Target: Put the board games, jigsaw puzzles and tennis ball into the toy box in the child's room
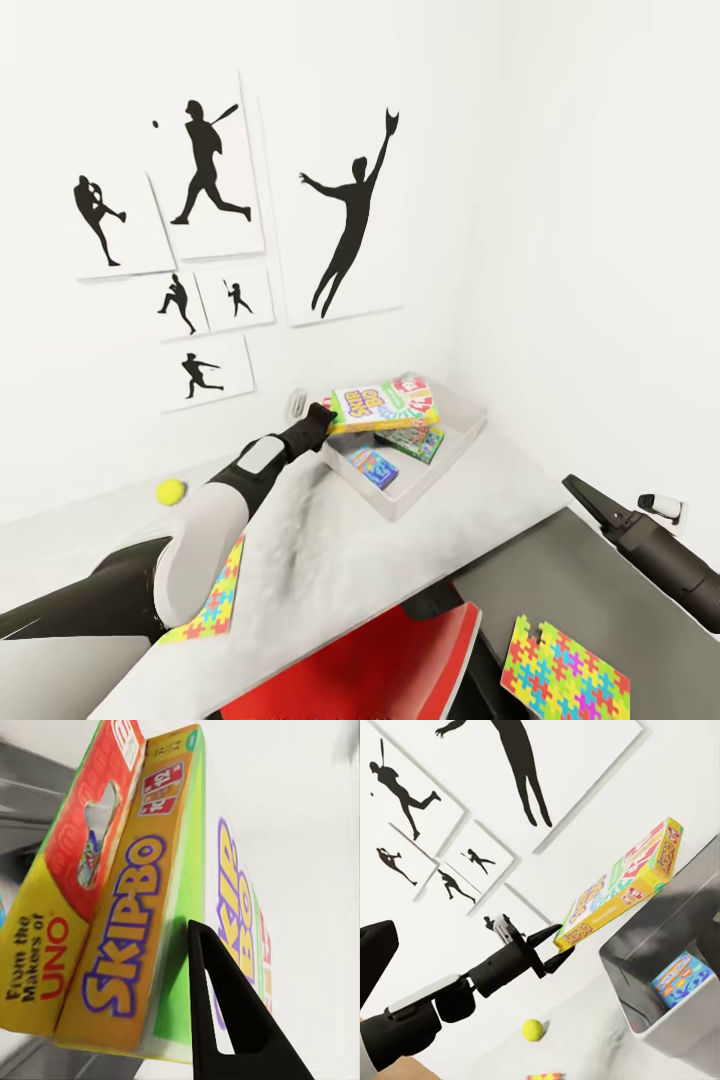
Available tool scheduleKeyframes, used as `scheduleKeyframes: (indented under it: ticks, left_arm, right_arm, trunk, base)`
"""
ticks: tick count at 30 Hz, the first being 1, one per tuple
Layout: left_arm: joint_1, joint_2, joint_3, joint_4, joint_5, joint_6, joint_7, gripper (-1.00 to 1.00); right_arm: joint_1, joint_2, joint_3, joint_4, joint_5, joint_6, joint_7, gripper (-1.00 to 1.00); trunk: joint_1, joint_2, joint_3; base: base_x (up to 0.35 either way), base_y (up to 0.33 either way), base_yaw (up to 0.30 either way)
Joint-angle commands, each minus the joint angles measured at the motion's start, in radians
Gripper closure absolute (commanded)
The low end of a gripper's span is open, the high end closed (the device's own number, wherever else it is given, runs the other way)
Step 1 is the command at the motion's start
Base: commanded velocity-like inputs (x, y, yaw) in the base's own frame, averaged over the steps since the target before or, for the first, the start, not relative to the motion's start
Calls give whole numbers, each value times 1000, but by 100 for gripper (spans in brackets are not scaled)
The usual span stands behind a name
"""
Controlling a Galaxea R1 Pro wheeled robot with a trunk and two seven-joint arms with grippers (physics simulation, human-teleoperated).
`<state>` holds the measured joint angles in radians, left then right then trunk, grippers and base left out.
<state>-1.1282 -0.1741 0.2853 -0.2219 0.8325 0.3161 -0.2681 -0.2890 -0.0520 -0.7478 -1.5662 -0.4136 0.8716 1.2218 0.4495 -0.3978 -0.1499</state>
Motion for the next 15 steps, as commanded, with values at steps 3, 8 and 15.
scheduleKeyframes:
  ticks: [3, 8, 15]
  left_arm:
    - [0, 0, 4, -50, 5, 19, -30, 100]
    - [1, 0, 3, -81, 7, 100, -62, 100]
    - [2, 0, 3, -90, 200, 292, -68, 100]
  right_arm:
    - [-1, 0, -1, 0, -3, 6, 2, -100]
    - [-1, 0, -1, 0, -4, 7, 2, -100]
    - [-1, 0, 0, 0, -4, 6, 2, -100]
  trunk:
    - [1, -2, -7]
    - [1, -2, -15]
    - [1, -2, -27]
  base:
    - [0, 0, 0]
    - [0, 0, 0]
    - [0, 0, 0]
